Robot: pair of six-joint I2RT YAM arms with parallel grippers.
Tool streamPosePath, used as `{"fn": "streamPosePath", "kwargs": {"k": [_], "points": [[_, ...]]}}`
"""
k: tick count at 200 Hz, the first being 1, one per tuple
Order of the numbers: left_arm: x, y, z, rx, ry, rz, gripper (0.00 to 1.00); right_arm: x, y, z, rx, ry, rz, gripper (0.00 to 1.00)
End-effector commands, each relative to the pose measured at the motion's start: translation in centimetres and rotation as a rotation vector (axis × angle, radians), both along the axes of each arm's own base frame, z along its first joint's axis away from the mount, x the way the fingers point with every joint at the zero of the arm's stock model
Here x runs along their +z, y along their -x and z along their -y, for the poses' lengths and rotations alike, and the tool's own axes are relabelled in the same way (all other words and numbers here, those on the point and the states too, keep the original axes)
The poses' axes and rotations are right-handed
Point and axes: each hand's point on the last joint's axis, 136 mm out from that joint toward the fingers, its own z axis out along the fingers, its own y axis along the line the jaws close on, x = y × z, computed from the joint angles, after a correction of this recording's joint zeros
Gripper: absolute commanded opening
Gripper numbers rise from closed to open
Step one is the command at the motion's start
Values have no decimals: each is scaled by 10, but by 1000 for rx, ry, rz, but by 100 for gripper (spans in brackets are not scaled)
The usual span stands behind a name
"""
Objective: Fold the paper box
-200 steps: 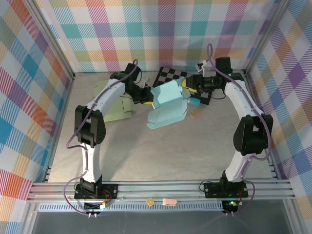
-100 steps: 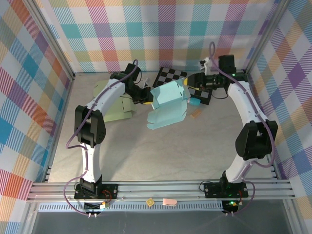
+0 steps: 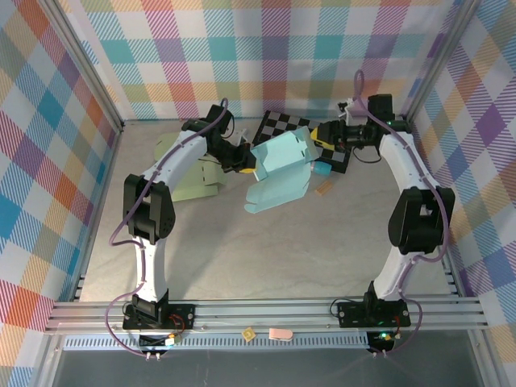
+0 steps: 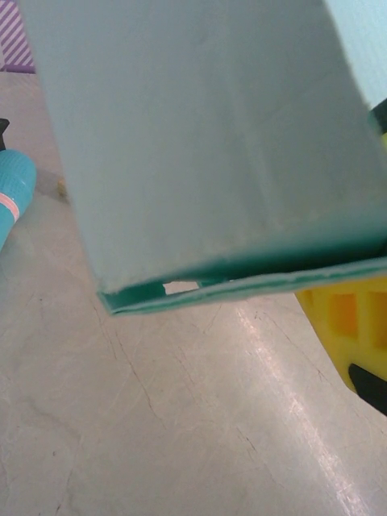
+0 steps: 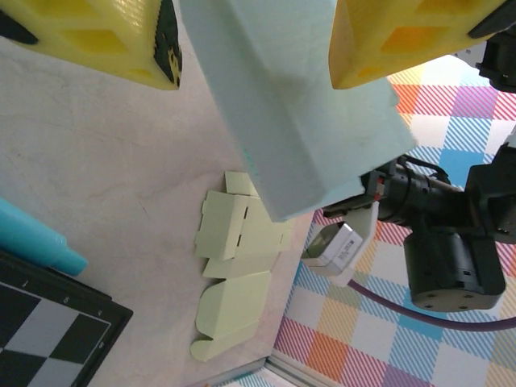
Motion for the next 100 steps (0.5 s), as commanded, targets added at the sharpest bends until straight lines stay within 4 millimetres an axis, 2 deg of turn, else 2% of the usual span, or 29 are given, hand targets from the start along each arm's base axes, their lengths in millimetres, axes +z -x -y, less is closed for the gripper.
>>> {"fn": "streamPosePath", "kwargs": {"k": [1,47,100], "points": [[8,6,-1,-6,28,-24,0,16,3,-6,47,-32,42,51],[5,6,-3,-5,21,-31,0,22,9,-16,80,-66,44,47],[7,4,-2,0,22,-26,0,12,20,-29,96,-15,33,46]]}}
